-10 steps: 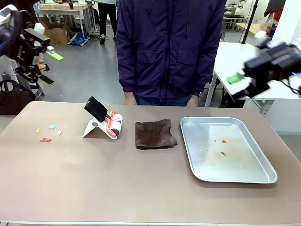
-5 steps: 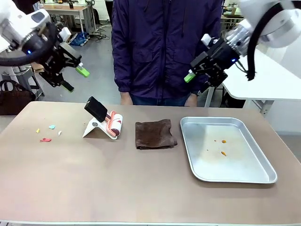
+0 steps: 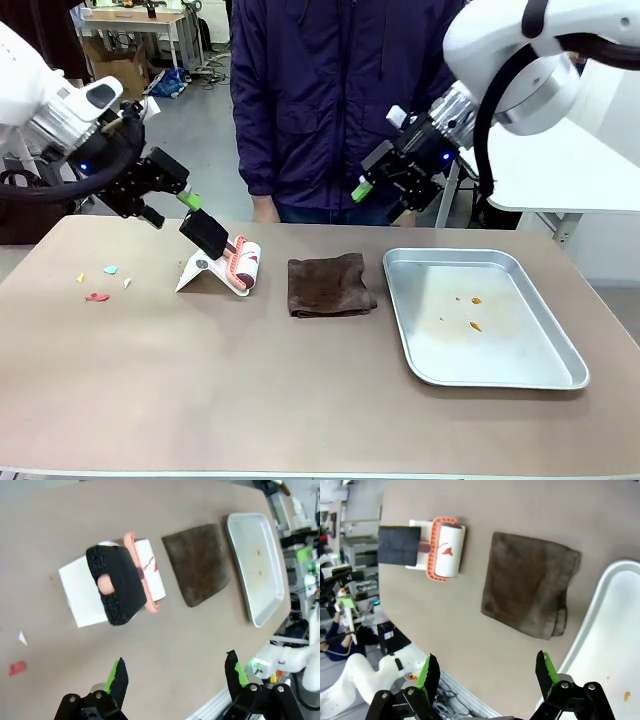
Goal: Clean the surface of the table.
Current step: Hold the Lint Roller with your left hand and the towel with your right hand.
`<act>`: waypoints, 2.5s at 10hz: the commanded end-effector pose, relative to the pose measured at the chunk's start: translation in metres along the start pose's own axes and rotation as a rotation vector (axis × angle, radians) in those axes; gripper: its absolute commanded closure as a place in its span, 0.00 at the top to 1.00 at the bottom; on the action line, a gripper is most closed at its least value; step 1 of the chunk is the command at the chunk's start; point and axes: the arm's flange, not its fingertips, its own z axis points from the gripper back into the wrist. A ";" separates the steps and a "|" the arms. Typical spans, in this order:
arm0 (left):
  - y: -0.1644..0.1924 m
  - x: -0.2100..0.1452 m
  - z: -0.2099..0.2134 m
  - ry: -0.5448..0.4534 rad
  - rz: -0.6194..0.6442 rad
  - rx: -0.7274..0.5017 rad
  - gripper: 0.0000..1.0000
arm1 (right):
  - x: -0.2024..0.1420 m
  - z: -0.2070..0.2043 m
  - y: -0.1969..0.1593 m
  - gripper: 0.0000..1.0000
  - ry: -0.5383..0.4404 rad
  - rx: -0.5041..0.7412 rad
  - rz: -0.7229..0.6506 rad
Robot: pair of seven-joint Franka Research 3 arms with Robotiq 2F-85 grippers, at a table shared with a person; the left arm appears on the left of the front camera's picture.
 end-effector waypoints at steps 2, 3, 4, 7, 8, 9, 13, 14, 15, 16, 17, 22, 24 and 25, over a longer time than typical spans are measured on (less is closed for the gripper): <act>0.003 0.003 0.007 0.033 0.000 -0.011 1.00 | 0.003 0.014 -0.005 1.00 -0.007 -0.012 -0.002; 0.003 0.003 0.007 0.033 0.000 -0.011 1.00 | 0.003 0.014 -0.005 1.00 -0.007 -0.012 -0.002; 0.003 0.003 0.007 0.033 0.000 -0.011 1.00 | 0.003 0.014 -0.005 1.00 -0.007 -0.012 -0.002; 0.004 0.020 -0.024 0.022 0.045 0.092 1.00 | 0.016 -0.018 0.001 1.00 0.037 -0.028 -0.055; 0.008 0.026 -0.028 0.039 0.071 0.118 1.00 | 0.019 -0.029 0.002 1.00 0.070 -0.018 -0.061; 0.014 0.027 -0.029 0.044 0.096 0.139 1.00 | 0.022 -0.038 0.005 1.00 0.078 -0.042 -0.110; 0.029 0.029 -0.050 0.099 0.158 0.118 1.00 | 0.048 -0.064 0.016 1.00 0.180 -0.028 -0.072; 0.030 0.031 -0.061 0.120 0.176 0.081 1.00 | 0.050 -0.068 0.018 1.00 0.199 -0.021 -0.104; 0.033 0.032 -0.067 0.126 0.207 0.045 1.00 | 0.050 -0.070 0.019 1.00 0.220 -0.028 -0.127; 0.040 0.035 -0.071 0.124 0.240 0.034 1.00 | 0.051 -0.072 0.019 1.00 0.231 -0.027 -0.130; 0.047 0.035 -0.073 0.122 0.261 0.027 1.00 | 0.053 -0.076 0.019 1.00 0.250 -0.016 -0.120; 0.061 0.042 -0.080 0.088 0.369 -0.054 1.00 | 0.063 -0.091 0.022 1.00 0.337 -0.003 -0.081; 0.061 0.044 -0.077 0.077 0.375 -0.062 1.00 | 0.064 -0.095 0.023 1.00 0.377 0.003 -0.059; 0.062 0.045 -0.077 0.073 0.376 -0.056 1.00 | 0.065 -0.098 0.024 1.00 0.387 -0.003 -0.069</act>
